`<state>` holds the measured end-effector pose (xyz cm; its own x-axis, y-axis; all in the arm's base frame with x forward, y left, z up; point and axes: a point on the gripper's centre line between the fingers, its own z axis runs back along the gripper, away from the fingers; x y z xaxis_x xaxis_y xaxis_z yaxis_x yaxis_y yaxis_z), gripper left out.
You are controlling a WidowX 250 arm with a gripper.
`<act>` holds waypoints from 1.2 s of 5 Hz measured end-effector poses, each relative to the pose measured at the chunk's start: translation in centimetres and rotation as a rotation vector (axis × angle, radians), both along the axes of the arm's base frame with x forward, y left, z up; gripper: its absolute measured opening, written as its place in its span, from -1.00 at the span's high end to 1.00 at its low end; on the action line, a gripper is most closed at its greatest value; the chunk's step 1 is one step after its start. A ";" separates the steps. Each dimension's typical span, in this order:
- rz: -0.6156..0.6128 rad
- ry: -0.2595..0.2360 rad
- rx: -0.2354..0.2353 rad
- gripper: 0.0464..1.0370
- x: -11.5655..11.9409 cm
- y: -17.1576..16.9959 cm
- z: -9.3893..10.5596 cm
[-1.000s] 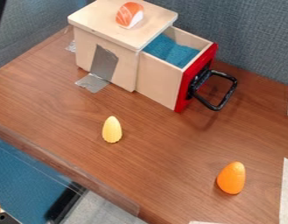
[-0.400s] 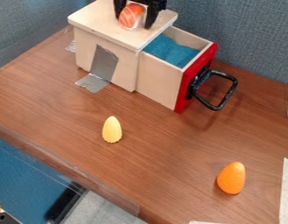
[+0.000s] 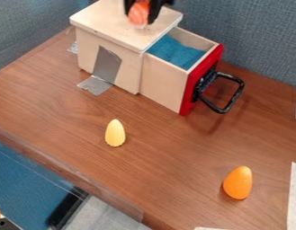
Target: Move the object on top of the drawer between yellow and orange objects
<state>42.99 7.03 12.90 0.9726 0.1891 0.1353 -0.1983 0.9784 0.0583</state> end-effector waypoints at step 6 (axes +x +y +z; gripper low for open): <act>-0.245 0.012 -0.012 -0.07 -12.1 -13.0 -8.1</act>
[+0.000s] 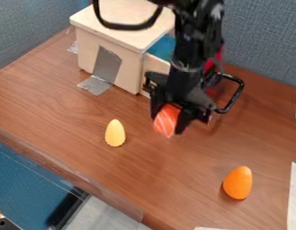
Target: Move the object on top of the drawer between yellow and orange objects
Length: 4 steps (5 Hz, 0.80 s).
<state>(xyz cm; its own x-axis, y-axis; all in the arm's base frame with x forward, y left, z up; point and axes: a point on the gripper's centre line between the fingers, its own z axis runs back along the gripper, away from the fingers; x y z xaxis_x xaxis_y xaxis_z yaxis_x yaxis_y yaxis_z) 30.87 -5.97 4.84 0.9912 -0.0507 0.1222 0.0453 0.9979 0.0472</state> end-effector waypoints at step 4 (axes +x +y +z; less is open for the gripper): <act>0.046 0.104 -0.010 -0.76 -1.4 -0.6 -3.9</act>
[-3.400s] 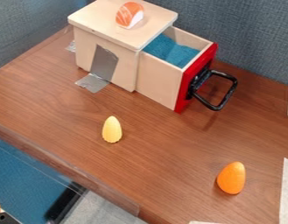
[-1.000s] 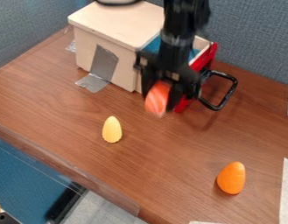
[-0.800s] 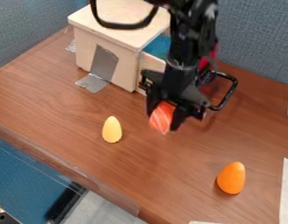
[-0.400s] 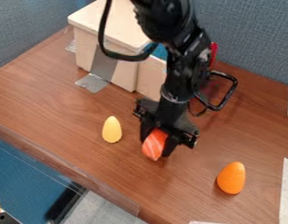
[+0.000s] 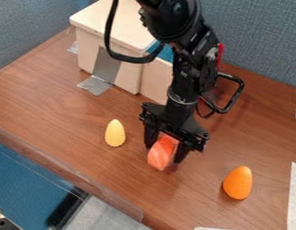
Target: Move the object on top of the drawer between yellow and orange objects
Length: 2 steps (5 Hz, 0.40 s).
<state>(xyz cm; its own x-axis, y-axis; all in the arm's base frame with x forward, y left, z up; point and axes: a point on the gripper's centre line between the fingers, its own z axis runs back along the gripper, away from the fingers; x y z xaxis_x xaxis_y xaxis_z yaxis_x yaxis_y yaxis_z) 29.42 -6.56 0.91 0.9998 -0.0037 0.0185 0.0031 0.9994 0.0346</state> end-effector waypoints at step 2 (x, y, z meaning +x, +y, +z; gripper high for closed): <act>-0.067 -0.013 -0.009 -0.93 -0.4 -2.0 2.6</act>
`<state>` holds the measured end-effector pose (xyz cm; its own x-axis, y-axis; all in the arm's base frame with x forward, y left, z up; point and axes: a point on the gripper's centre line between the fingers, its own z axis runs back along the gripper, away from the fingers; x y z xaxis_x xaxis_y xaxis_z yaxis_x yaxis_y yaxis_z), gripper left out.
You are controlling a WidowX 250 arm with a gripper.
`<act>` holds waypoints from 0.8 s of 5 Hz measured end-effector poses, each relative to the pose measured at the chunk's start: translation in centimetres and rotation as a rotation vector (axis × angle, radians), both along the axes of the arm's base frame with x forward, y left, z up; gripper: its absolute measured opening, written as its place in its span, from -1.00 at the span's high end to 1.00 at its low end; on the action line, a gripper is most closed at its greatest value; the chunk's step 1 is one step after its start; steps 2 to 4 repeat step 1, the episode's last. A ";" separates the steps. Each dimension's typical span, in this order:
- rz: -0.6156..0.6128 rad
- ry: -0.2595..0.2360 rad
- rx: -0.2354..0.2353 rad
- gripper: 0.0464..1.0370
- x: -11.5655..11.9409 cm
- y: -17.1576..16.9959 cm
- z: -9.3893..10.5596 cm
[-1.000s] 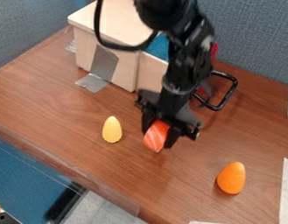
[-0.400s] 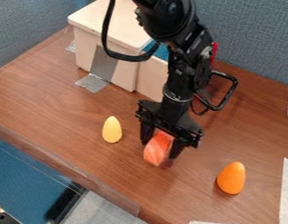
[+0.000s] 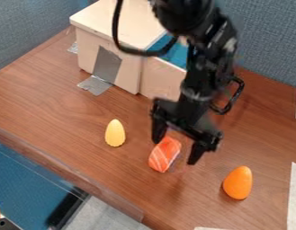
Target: Move the object on top of the drawer between yellow and orange objects
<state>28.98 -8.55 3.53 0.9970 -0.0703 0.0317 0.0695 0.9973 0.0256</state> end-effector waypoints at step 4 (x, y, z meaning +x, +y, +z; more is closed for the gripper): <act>-0.007 -0.058 -0.004 -0.93 -0.3 -0.6 2.9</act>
